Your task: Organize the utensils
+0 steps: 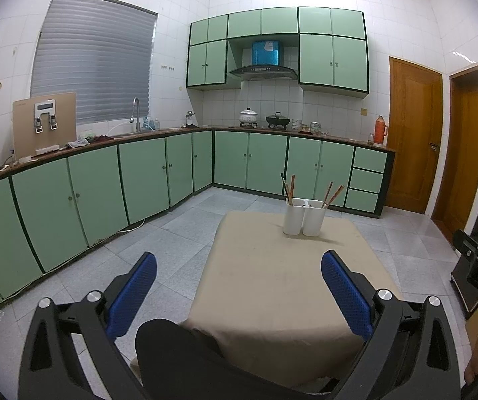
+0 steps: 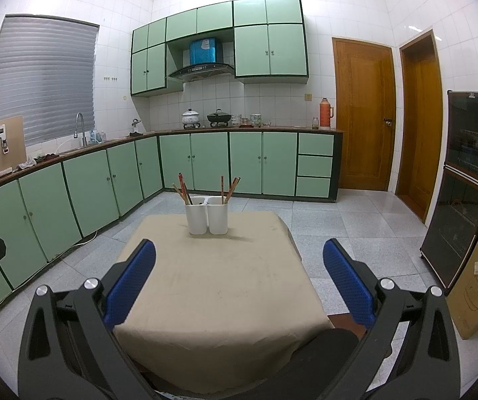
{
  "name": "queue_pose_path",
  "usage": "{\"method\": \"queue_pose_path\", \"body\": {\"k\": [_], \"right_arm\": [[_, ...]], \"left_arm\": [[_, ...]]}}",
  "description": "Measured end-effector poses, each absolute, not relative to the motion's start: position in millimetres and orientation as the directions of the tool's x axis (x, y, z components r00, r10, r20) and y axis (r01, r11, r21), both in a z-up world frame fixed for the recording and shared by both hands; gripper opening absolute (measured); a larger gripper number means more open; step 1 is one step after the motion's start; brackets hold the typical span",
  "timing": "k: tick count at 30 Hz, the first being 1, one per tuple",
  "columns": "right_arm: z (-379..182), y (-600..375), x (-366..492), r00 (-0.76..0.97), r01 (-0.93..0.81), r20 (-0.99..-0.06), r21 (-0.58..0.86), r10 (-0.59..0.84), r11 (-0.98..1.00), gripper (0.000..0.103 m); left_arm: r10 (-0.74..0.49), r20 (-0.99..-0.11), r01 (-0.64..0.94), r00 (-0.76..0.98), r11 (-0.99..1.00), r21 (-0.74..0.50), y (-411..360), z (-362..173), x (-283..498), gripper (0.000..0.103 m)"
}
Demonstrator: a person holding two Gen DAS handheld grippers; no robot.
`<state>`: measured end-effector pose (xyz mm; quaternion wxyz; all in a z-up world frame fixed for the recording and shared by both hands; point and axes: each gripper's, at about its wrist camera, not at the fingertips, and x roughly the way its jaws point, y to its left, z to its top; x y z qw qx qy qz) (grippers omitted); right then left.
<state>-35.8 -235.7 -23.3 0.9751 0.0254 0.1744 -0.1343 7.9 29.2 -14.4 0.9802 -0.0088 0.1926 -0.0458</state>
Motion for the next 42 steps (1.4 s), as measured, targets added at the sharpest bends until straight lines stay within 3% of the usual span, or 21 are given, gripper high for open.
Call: {"method": "queue_pose_path", "body": {"k": [42], "right_arm": [[-22.7,-237.3,-37.9,0.903,0.272,-0.347,0.007,-0.253,0.962,0.097]], "left_arm": [[-0.093,-0.371,0.087,0.924,0.996,-0.033,31.2,-13.5,7.0,0.097]]}}
